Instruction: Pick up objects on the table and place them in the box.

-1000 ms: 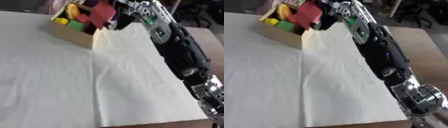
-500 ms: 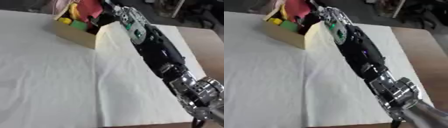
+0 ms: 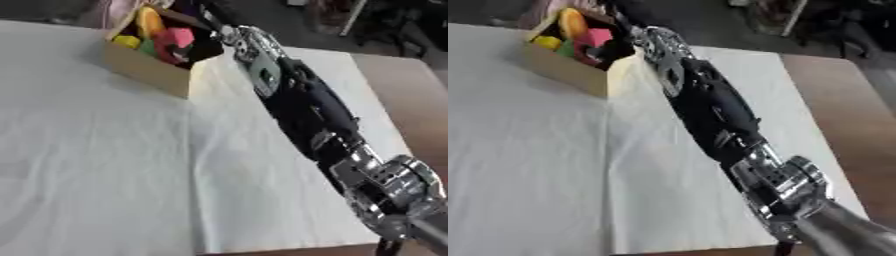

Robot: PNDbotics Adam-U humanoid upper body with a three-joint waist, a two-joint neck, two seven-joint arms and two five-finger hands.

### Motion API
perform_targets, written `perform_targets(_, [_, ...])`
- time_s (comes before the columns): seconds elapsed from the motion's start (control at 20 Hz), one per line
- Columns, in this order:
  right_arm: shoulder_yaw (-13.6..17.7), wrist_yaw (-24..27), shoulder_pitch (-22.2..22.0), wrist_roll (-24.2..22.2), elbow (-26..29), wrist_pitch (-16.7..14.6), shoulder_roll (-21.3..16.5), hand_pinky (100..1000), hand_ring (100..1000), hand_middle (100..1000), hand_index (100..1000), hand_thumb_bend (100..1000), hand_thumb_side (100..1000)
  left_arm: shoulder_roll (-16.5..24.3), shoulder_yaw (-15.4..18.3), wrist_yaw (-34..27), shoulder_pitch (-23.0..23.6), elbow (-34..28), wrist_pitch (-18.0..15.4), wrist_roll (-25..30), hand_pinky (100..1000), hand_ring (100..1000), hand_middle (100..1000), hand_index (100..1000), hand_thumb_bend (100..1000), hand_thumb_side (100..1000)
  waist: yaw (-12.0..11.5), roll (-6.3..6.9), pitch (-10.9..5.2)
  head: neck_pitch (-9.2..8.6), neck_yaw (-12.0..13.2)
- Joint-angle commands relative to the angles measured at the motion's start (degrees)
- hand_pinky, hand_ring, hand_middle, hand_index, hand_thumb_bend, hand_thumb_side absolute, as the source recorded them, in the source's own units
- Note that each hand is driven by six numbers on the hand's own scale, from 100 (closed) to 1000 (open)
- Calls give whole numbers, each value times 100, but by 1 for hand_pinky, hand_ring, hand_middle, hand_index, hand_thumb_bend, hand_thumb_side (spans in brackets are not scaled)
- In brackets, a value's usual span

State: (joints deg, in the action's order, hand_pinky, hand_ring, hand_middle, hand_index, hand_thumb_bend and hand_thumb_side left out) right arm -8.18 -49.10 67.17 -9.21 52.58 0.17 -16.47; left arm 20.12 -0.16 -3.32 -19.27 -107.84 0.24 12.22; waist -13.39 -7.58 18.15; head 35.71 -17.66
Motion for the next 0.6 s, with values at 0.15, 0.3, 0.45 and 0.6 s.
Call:
perform_targets(0.15, [-42,275,8,-27,596,-103,-334,752,774,854,953,444,469,64,45,3,-51,-135,-9,-24,825,606,638,821,433,520,69,-29,-98,-51,72])
perform_targets(0.3, [-135,785,-159,-3,1167,-128,-527,731,747,823,936,396,434,78,78,21,-24,-124,-8,-58,826,606,639,821,431,520,147,-29,-108,-35,136])
perform_targets(0.45, [-232,1501,-484,101,1986,-61,-758,725,724,791,919,358,411,89,109,35,-2,-116,-13,-96,826,607,640,820,430,519,237,-29,-126,-10,210])
perform_targets(0.6, [-267,2288,-966,323,2882,197,-974,704,699,764,900,315,401,97,140,51,18,-103,-16,-130,826,609,642,819,427,519,304,-29,-142,4,278])
